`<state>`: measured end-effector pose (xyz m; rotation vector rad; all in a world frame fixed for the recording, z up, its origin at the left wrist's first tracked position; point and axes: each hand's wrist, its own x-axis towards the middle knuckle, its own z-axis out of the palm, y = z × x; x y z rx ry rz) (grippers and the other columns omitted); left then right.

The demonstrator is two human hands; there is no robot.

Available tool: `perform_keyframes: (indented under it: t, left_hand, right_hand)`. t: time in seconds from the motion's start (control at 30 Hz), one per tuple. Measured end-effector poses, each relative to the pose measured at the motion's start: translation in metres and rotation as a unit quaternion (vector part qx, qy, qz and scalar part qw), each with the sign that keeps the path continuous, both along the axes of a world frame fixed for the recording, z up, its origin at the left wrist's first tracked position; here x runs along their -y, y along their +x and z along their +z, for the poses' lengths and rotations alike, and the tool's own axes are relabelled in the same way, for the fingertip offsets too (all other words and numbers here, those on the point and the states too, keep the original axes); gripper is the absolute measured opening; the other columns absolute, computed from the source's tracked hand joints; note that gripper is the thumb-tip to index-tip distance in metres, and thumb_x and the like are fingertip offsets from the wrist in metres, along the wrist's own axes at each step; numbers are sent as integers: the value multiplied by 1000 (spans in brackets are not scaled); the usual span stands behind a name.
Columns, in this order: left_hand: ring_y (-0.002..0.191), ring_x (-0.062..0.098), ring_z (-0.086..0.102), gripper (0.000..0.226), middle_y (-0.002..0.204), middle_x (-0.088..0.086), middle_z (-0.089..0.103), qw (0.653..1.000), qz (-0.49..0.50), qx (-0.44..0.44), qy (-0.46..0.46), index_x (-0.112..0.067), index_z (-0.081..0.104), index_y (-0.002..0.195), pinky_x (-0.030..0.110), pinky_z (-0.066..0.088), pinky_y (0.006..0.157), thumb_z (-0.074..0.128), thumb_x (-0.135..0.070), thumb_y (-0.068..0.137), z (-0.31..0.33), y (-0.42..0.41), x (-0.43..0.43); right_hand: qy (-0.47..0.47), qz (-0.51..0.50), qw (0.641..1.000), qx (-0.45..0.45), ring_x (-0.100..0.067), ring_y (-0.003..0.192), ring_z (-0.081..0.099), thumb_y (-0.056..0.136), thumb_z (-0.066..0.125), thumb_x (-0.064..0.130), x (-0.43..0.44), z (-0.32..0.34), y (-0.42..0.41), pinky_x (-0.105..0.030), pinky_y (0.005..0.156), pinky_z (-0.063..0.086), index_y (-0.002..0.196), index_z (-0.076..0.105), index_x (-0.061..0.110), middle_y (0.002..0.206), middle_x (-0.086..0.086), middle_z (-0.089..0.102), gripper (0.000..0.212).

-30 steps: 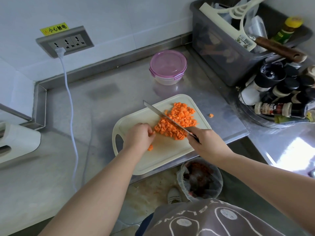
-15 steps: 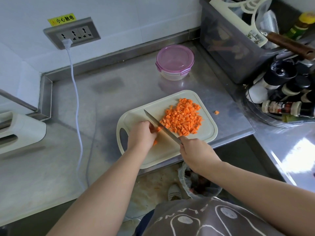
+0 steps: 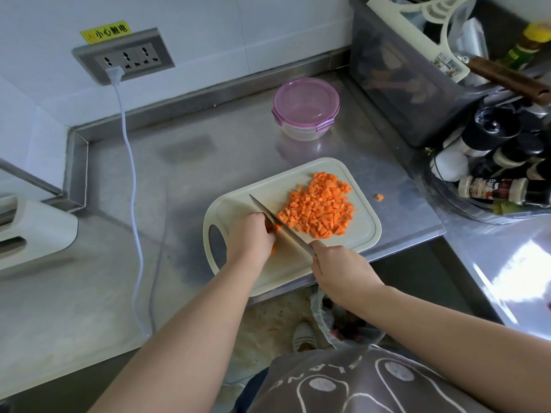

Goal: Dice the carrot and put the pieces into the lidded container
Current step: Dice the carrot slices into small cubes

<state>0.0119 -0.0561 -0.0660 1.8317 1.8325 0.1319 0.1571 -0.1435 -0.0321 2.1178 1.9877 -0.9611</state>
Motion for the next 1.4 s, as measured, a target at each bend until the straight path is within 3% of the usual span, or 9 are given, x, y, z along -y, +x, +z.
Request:
perform_keyframes:
  t: [0.27, 0.47, 0.57, 0.7, 0.83, 0.9, 1.03, 1.17, 1.4]
  left_hand:
    - [77, 30, 62, 8, 80, 8, 65, 999, -11, -28, 11, -11, 62, 86, 39, 54, 68, 57, -15, 89, 3, 3, 0]
    - [76, 29, 64, 9, 82, 8, 67, 1000, -7, -23, 7, -10, 64, 88, 40, 55, 70, 58, -17, 89, 3, 1, -1]
    - [78, 30, 65, 12, 86, 8, 69, 1000, -8, -12, 1, -12, 67, 91, 39, 55, 73, 59, -22, 90, 3, 4, -5]
    - [66, 28, 68, 15, 86, 5, 71, 997, 5, 70, -35, -17, 68, 88, 35, 56, 68, 54, -18, 93, 3, 5, -9]
    - [91, 16, 64, 15, 100, -2, 70, 995, 11, 96, 3, -15, 71, 101, 24, 45, 77, 59, -17, 92, 8, -21, -10]
    - [88, 11, 60, 16, 101, -3, 68, 997, -3, 83, -5, -16, 70, 103, 23, 43, 78, 65, -20, 88, 9, -35, -5]
    - [93, 12, 54, 44, 106, -6, 52, 994, -89, 4, -67, -17, 60, 114, 28, 45, 85, 77, -32, 76, 5, -41, 16]
    - [97, 18, 58, 31, 106, -3, 55, 996, -81, -5, -32, -15, 61, 108, 37, 49, 87, 70, -28, 82, 3, -32, 24]
    - [86, 20, 61, 14, 85, -6, 60, 1000, -2, 13, -10, -18, 58, 91, 31, 49, 73, 62, -32, 88, 2, -12, 18]
  right_hand:
    - [-39, 8, 999, -1, -27, 81, 61, 101, 32, 17, -4, -2, -5, -36, 65, 51, 131, 38, 12, 89, -6, 56, 31]
    - [-35, 4, 999, 12, -27, 77, 60, 98, 35, 11, -7, -6, -3, -39, 63, 52, 130, 39, 12, 88, -7, 59, 32]
    - [3, -28, 999, -27, -34, 80, 61, 99, 33, 15, -7, -3, 4, -46, 72, 53, 112, 44, 11, 89, -12, 62, 18]
    - [43, -29, 998, -43, -32, 72, 56, 100, 34, 20, -6, 4, 13, -41, 64, 47, 92, 38, 17, 78, -8, 56, 9]
    - [53, -37, 997, -51, -28, 63, 48, 101, 34, 21, -6, 4, 18, -35, 56, 35, 87, 37, 16, 65, -1, 44, 15]
    - [53, -32, 996, -60, -31, 67, 50, 100, 35, 20, -4, 4, 16, -36, 59, 38, 87, 37, 16, 68, -3, 46, 14]
    - [41, -22, 996, -71, -32, 75, 56, 99, 34, 21, 0, 5, 8, -40, 66, 47, 97, 45, 14, 82, -9, 56, 13]
    - [29, -19, 997, -66, -30, 77, 58, 100, 33, 22, 1, 4, 5, -41, 68, 50, 110, 49, 13, 87, -8, 60, 21]
    - [31, -28, 997, -63, -28, 75, 58, 99, 33, 22, 2, 2, 7, -45, 70, 53, 106, 48, 15, 87, -8, 61, 18]
